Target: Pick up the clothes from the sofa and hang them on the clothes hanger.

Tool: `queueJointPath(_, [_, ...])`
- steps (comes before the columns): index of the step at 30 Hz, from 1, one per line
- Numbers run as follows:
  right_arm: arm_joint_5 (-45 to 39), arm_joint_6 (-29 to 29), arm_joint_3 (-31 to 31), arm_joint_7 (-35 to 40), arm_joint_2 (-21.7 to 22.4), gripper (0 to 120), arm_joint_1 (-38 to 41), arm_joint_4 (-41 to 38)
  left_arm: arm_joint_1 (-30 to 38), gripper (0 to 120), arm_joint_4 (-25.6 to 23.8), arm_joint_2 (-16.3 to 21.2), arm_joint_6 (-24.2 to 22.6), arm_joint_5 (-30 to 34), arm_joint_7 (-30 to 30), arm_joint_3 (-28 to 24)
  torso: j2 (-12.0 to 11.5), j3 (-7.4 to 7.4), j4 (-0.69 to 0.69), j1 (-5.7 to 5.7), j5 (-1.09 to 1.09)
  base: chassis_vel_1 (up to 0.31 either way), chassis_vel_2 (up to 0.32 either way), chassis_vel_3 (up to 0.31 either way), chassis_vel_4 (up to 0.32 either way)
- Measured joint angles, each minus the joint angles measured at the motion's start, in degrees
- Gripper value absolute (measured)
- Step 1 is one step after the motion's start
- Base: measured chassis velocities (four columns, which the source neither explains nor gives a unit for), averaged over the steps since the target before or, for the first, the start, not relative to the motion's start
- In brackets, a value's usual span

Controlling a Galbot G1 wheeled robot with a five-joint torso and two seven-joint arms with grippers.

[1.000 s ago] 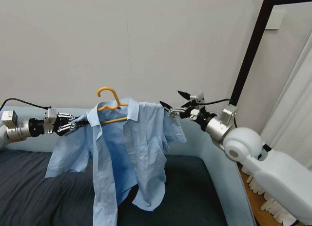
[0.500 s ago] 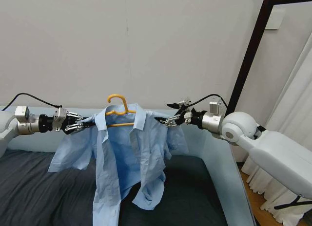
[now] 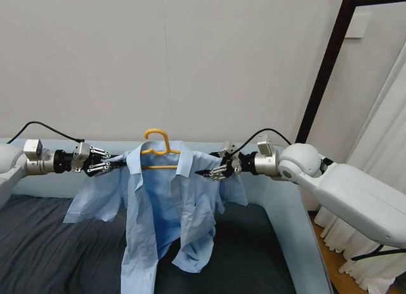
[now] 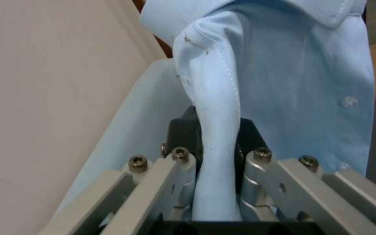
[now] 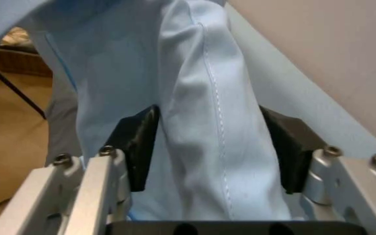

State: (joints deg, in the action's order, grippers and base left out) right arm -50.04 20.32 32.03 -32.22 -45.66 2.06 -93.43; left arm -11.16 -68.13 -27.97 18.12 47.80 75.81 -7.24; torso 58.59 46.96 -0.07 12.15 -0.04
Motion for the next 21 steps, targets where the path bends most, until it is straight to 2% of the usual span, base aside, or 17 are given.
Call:
queueJointPath(2, [0.0, -0.2, 0.2, -0.7, -0.1, 45, 0.1, -0.2, 0.0, 7, -0.2, 0.0, 0.0, -0.1, 0.0, 0.0, 0.0, 0.00, 0.00, 0.00, 0.00, 0.000, 0.000, 0.000, 0.000])
queueJointPath(3, [0.0, -0.2, 0.2, -0.7, -0.1, 45, 0.1, -0.2, 0.0, 7, -0.2, 0.0, 0.0, -0.1, 0.0, 0.0, 0.0, 0.00, 0.00, 0.00, 0.00, 0.000, 0.000, 0.000, 0.000])
queueJointPath(6, [0.0, -0.9, 0.2, -2.0, -0.2, 30, 0.2, -0.1, -0.1, 7, -0.4, 0.0, 0.0, -0.2, 0.0, -0.1, 0.0, 0.00, 0.00, 0.00, 0.00, 0.000, 0.000, 0.000, 0.000])
queueJointPath(9, [0.0, -1.1, 0.2, -2.6, -0.2, 24, 0.2, -0.1, -0.1, 7, -0.5, 0.0, 0.0, -0.3, 0.0, -0.1, 0.0, 0.00, 0.00, 0.00, 0.00, 0.000, 0.000, 0.000, 0.000])
queueJointPath(13, [0.6, -2.3, 0.2, -4.0, 0.1, 6, 0.2, 0.3, 0.0, 7, -0.4, -0.1, 0.2, -0.7, 0.2, -0.2, 0.0, 0.00, 0.00, 0.00, 0.00, 0.000, 0.000, 0.000, 0.000])
queueJointPath(21, [0.6, -3.0, -0.2, -3.3, 0.4, 4, -0.6, 0.1, 0.1, 7, 0.1, -0.4, 1.3, -0.2, -0.7, -0.3, 0.0, 0.00, 0.00, 0.00, 0.00, 0.000, 0.000, 0.000, 0.000])
